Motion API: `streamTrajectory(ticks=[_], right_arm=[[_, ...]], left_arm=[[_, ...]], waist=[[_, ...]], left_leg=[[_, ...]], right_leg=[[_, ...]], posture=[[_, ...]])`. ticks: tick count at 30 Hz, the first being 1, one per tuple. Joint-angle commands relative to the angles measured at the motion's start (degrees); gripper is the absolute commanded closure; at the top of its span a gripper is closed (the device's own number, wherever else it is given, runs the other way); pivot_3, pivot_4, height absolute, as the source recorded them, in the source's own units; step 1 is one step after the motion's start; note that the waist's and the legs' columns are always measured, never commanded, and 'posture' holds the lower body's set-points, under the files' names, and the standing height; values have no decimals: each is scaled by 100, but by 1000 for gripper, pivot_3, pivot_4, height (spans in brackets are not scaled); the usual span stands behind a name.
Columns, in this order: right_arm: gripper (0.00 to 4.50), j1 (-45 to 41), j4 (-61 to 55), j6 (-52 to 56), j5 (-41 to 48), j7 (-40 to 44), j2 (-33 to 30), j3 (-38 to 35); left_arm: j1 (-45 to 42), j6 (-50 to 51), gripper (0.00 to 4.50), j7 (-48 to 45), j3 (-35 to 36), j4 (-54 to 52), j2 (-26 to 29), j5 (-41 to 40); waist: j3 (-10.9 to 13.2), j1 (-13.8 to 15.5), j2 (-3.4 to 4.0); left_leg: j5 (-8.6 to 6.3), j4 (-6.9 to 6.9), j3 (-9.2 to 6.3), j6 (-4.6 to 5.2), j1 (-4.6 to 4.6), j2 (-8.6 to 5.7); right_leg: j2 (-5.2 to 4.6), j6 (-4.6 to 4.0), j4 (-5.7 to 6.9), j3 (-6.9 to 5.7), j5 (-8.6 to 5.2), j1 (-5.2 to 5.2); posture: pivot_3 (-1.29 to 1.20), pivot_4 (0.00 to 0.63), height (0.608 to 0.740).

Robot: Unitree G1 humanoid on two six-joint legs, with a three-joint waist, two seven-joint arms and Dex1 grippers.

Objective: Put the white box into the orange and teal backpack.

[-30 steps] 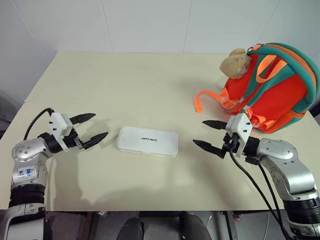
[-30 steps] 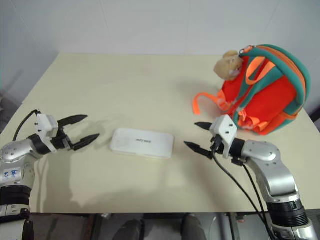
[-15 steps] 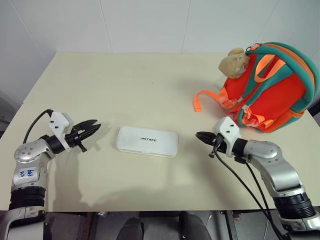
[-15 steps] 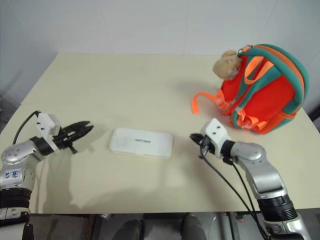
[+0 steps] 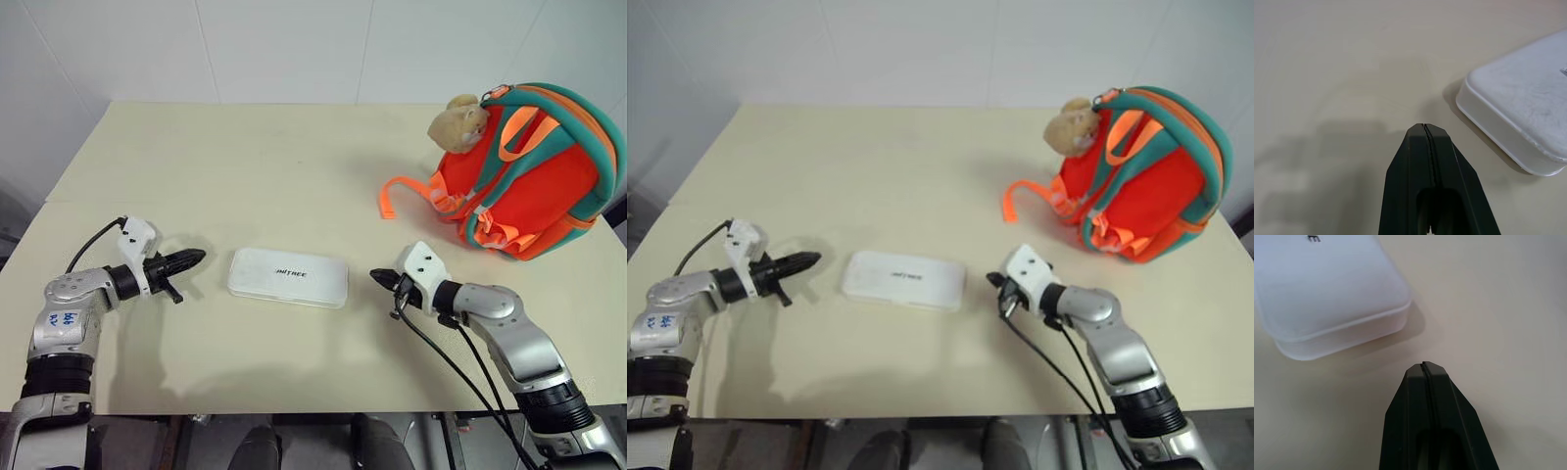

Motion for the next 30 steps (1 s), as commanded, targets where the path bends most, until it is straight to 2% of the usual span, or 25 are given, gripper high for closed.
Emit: streamTrajectory(ticks=[1, 14, 30], right_arm=[[4380, -38, -137, 39, -127, 17, -1, 132], [4380, -155, -332, 146, -218, 156, 61, 447], [4380, -332, -339, 169, -267, 303, 146, 626]], left_arm=[[-67, 465, 4500, -48, -126, -198, 72, -7], [-245, 1179, 4500, -153, -379, -540, -95, -163], [48, 1943, 4500, -533, -627, -1495, -49, -367]], waist=[[0, -13, 0], [0, 5, 0], [0, 1, 0]], left_leg=[[0, 0, 0, 0, 0, 0], [0, 2, -1, -1, -1, 1], [0, 0, -1, -1, -1, 2]], right_leg=[[0, 0, 0, 0, 0, 0], [2, -1, 0, 0, -1, -1], [2, -3, -1, 0, -1, -1]], posture=[[0, 150, 740], [0, 150, 740], [0, 150, 740]])
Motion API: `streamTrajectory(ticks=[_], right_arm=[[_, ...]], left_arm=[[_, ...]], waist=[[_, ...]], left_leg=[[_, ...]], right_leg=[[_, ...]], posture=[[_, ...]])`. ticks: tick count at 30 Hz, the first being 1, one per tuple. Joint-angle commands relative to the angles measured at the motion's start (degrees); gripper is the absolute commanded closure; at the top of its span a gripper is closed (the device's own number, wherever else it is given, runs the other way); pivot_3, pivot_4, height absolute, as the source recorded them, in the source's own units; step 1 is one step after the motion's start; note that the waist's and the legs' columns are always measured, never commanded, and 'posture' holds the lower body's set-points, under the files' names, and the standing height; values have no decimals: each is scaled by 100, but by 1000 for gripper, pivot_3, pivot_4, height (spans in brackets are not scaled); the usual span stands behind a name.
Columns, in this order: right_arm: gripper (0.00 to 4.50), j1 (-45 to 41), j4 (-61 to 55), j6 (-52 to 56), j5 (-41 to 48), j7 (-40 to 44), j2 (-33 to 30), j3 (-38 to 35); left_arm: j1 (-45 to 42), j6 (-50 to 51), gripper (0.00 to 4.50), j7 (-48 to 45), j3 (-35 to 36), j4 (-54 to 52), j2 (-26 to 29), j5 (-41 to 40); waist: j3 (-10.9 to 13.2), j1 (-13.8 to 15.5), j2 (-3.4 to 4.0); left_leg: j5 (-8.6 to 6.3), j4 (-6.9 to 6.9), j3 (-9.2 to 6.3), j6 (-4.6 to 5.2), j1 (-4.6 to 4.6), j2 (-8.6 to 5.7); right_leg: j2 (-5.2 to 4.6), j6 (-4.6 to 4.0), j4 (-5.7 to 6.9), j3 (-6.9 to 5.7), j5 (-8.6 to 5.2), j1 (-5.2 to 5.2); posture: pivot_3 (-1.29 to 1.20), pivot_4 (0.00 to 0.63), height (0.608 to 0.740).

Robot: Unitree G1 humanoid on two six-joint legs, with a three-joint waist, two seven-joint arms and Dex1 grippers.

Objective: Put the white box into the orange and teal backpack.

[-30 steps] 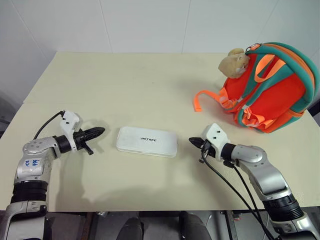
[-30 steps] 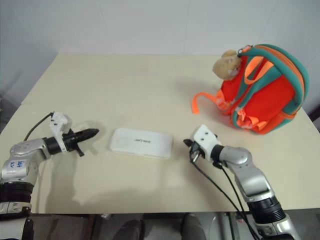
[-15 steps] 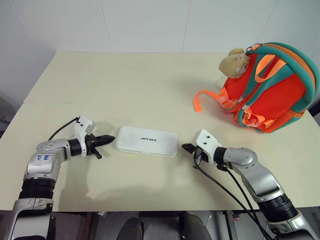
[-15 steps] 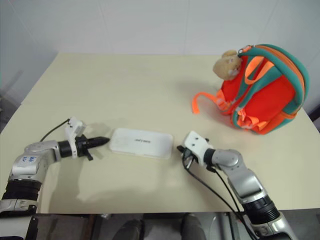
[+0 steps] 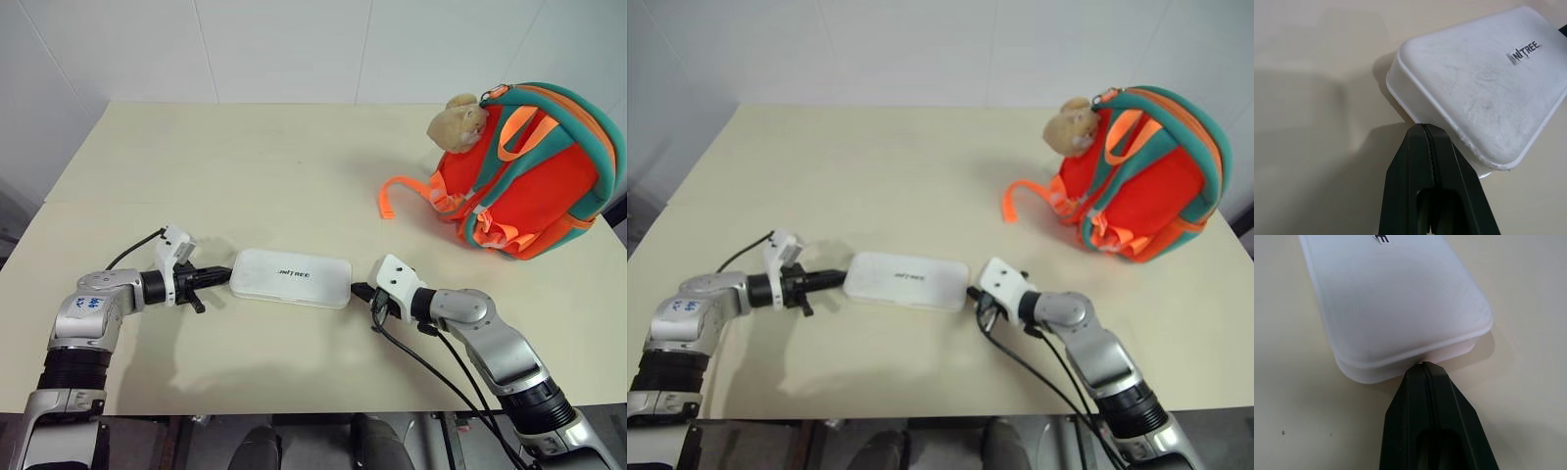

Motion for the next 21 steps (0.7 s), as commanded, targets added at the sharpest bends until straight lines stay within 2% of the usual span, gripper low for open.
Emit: streamTrajectory(ticks=[1, 9, 21], right_arm=[[4380, -164, -212, -63, 43, 158, 9, 14], [4380, -100, -547, 125, 104, 580, -320, -4], [4380, 87, -823, 263, 108, 935, -620, -35]], left_arm=[[165, 239, 4500, -254, -136, -609, 45, -242], [584, 697, 4500, -358, -215, -1411, 193, -380], [642, 663, 4500, -314, -310, -1557, 112, -324]], waist=[[0, -6, 0], [0, 1, 0], [0, 7, 0]], left_leg=[[0, 0, 0, 0, 0, 0], [0, -2, 0, 0, 1, 1], [-1, 0, 0, 0, 1, 1]], right_leg=[[0, 0, 0, 0, 0, 0], [0, -3, 0, 0, -2, 0], [0, -5, 0, 0, -2, 1]], posture=[[0, 150, 740], [0, 150, 740], [0, 150, 740]])
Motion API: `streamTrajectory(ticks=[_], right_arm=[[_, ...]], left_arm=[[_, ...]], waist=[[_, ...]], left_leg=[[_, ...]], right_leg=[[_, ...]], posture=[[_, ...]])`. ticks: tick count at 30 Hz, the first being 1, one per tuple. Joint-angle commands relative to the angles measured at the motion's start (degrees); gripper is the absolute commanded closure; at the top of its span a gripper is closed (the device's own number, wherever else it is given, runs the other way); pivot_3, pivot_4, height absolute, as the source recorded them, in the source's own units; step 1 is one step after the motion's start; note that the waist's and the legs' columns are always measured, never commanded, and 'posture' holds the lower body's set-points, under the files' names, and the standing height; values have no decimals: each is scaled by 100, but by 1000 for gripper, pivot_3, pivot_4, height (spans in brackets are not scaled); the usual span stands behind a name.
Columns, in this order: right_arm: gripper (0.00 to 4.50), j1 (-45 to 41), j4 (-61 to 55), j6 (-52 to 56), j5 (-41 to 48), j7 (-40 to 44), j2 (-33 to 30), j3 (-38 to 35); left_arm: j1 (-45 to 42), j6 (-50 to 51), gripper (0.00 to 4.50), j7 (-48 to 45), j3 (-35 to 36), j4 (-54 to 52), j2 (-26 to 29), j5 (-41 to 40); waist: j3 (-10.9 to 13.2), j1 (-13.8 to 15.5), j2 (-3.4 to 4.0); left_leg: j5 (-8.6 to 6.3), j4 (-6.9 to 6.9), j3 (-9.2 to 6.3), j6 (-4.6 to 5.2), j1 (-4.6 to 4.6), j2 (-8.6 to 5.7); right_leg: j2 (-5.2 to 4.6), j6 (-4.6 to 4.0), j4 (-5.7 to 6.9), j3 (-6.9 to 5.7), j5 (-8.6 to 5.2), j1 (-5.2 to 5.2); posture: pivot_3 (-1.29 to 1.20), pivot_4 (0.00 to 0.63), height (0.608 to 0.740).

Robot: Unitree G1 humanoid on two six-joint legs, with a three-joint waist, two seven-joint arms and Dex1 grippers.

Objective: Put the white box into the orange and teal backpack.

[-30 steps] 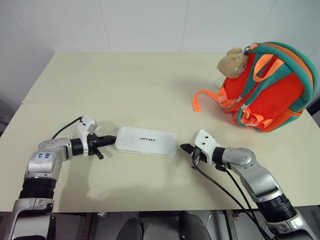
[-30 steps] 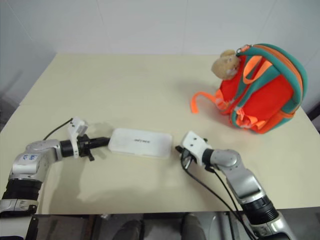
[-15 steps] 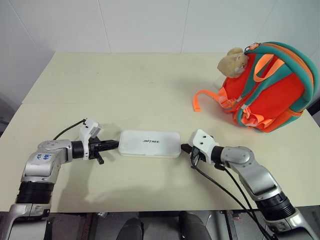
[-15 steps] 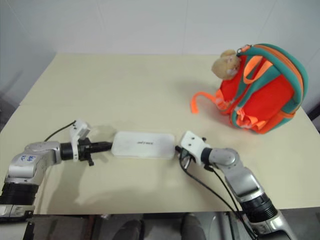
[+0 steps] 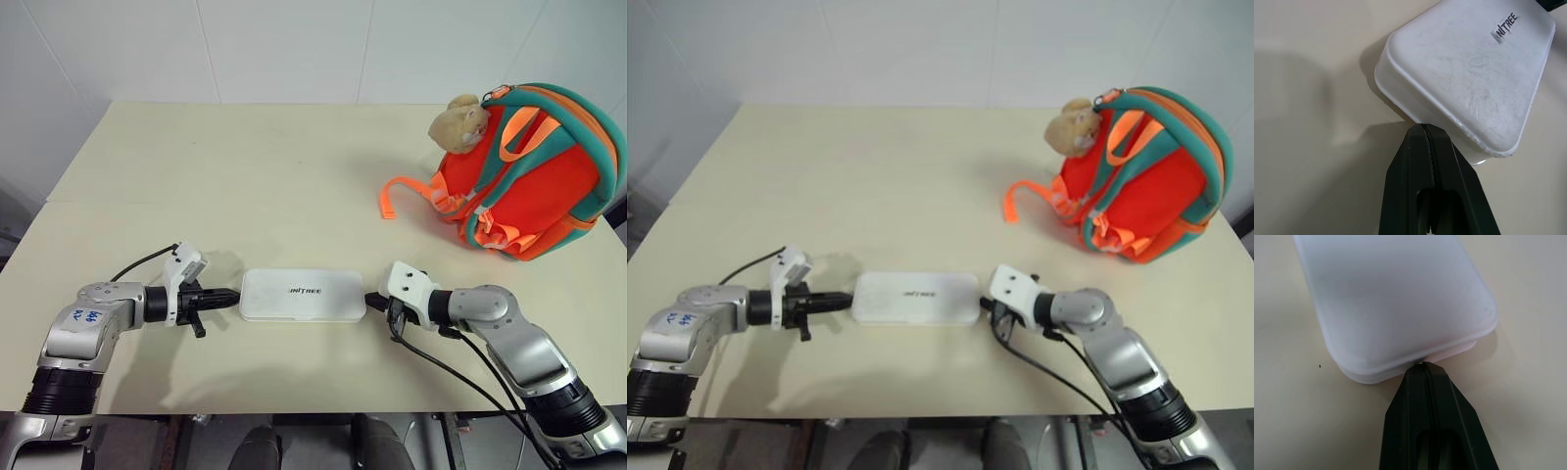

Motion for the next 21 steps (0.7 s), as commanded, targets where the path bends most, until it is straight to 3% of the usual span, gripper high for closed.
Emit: streamTrajectory(ticks=[1, 14, 21], right_arm=[[4380, -1, -333, -78, 128, 99, 36, 47], [4380, -17, -162, -144, -133, -28, -81, -41], [4380, -181, 531, -672, -580, -369, -244, -211]], left_arm=[[73, -118, 4500, -86, -195, -367, -89, -122], [258, -390, 4500, -122, -173, -121, 213, 133], [150, -562, 4500, -125, -109, 88, 310, 160]], waist=[[0, 0, 0], [0, 3, 0], [0, 0, 0]], left_leg=[[0, 0, 0, 0, 0, 0], [0, 0, -1, 0, 1, 0], [0, 0, 0, 0, 1, 0]], right_leg=[[0, 0, 0, 0, 0, 0], [0, -2, 0, 0, -1, 1], [0, -3, -1, 0, -1, 0]], posture=[[0, 150, 740], [0, 150, 740], [0, 150, 740]])
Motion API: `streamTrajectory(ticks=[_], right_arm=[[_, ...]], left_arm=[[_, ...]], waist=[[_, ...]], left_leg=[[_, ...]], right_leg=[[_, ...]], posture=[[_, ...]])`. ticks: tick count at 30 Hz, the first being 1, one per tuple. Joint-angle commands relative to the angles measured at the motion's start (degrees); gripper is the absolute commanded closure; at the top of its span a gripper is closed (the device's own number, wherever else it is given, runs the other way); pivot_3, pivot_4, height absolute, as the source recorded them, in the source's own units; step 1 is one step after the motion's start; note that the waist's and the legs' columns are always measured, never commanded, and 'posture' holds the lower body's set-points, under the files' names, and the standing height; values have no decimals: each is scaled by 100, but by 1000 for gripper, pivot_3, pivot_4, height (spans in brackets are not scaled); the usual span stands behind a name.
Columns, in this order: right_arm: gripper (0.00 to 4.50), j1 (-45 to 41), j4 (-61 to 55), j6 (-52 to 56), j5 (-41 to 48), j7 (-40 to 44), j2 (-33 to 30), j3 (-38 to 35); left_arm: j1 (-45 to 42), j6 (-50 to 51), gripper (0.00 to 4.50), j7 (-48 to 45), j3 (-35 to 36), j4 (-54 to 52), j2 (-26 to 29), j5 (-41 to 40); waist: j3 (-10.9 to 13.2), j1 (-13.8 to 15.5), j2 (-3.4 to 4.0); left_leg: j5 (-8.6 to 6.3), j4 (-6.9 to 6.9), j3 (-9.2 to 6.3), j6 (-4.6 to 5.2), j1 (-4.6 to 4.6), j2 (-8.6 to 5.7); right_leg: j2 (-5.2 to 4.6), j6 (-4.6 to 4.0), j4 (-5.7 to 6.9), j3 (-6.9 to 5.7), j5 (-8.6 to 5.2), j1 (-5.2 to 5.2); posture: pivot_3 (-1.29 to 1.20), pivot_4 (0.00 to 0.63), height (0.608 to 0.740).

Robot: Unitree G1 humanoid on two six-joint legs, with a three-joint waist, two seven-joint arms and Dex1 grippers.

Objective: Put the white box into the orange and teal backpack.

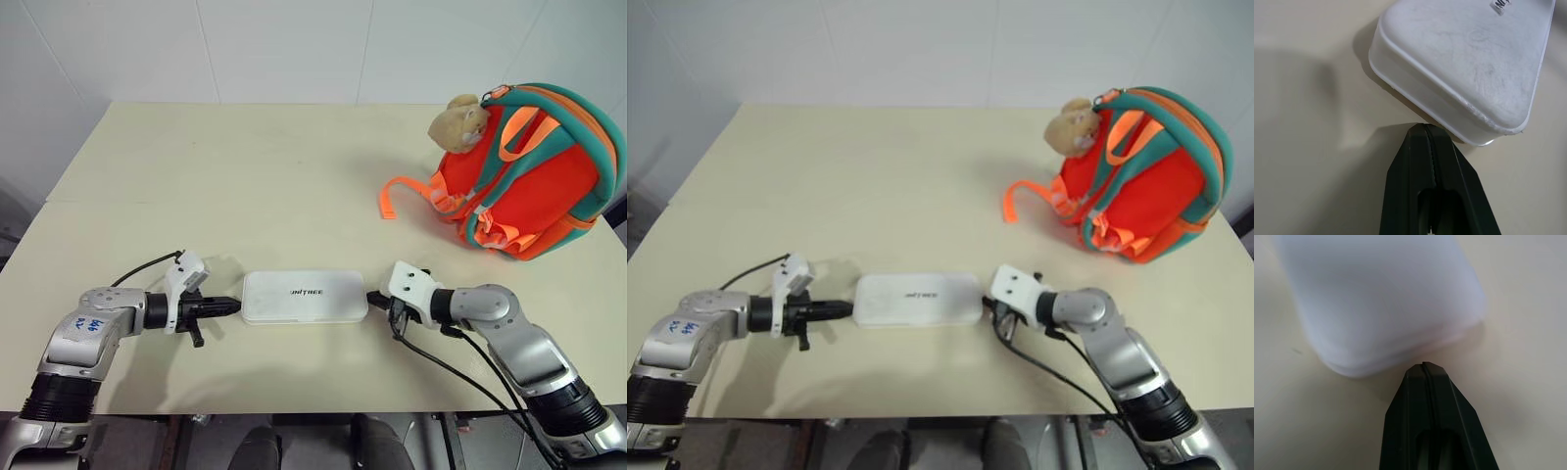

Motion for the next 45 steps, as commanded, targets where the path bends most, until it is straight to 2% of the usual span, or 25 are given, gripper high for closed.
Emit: streamTrajectory(ticks=[1, 2, 3, 6, 11, 15, 18, 19, 27, 38, 45], right_arm=[[4380, -96, 234, -337, -237, -203, -164, -230], [4380, -106, 286, -398, -267, -226, -176, -247], [4030, -130, 348, -420, -316, -275, -199, -278], [3095, -149, 331, -245, -257, -287, -271, -472], [1398, -118, 86, -146, -44, -142, -338, -691], [21, -140, -115, 26, 112, -107, -255, -741], [0, -134, -158, 54, 90, -134, -228, -648], [0, -122, -178, 56, 93, -143, -204, -616], [0, -7, 16, -285, -185, -274, -130, -351], [0, -374, 118, -379, -270, -317, 362, -77], [0, -455, 251, -427, -405, -344, 404, -43]], left_arm=[[-63, -113, 4500, 19, 89, 23, 164, 53], [-69, -129, 4500, 32, 101, 32, 172, 56], [-108, -181, 4500, 95, 160, 97, 165, 66], [-512, -201, 3887, 606, 459, 637, 107, 137], [-856, 26, 2340, 763, 887, 877, 117, -145], [-970, 605, 1041, 810, 1347, 693, -24, -750], [-807, 865, 111, 775, 1494, 537, -24, -1002], [-711, 954, 30, 758, 1520, 472, -17, -1073], [33, 1695, 30, 554, 1521, -63, 191, -1546], [8, 2432, 30, 712, 1335, 74, -48, -1889], [-119, 2846, 30, 799, 1198, 43, -248, -2108]], waist=[[0, -1, 0], [0, -1, 0], [0, -1, 0], [0, 2, 0], [0, 0, 0], [0, -13, 0], [0, -16, 0], [0, -16, 0], [1, -13, 1], [1, -31, 1], [1, -10, 1]], left_leg=[[0, 0, 0, 0, 0, 0], [0, 0, 0, 0, 0, 0], [0, 0, 0, 0, 0, 1], [0, 2, -1, 0, 1, 0], [1, 3, -3, -1, -2, 1], [-1, -3, -1, 0, -4, 2], [-1, -2, -1, 0, -5, 3], [-1, -2, -1, -1, -5, 3], [-1, -2, -1, -2, -1, 4], [0, -1, -2, -4, 3, 6], [-1, -2, -2, -5, 1, 5]], right_leg=[[0, 0, 1, 0, 0, -1], [0, 0, 2, 0, 0, -1], [0, -1, 2, 0, 0, -1], [1, -1, 1, -1, -1, -1], [2, -1, 4, -2, 0, -1], [3, -1, -1, -2, 0, -4], [3, -1, -2, -2, -1, -4], [2, -1, -1, -2, -1, -4], [3, -3, 2, 0, -1, -3], [5, -7, 10, 0, -3, -4], [5, -7, 5, -1, -3, -4]], posture=[[0, 150, 740], [0, 150, 740], [0, 150, 740], [0, 150, 740], [0, 150, 740], [0, 150, 740], [0, 150, 740], [0, 150, 740], [0, 150, 740], [0, 150, 740], [0, 150, 740]])
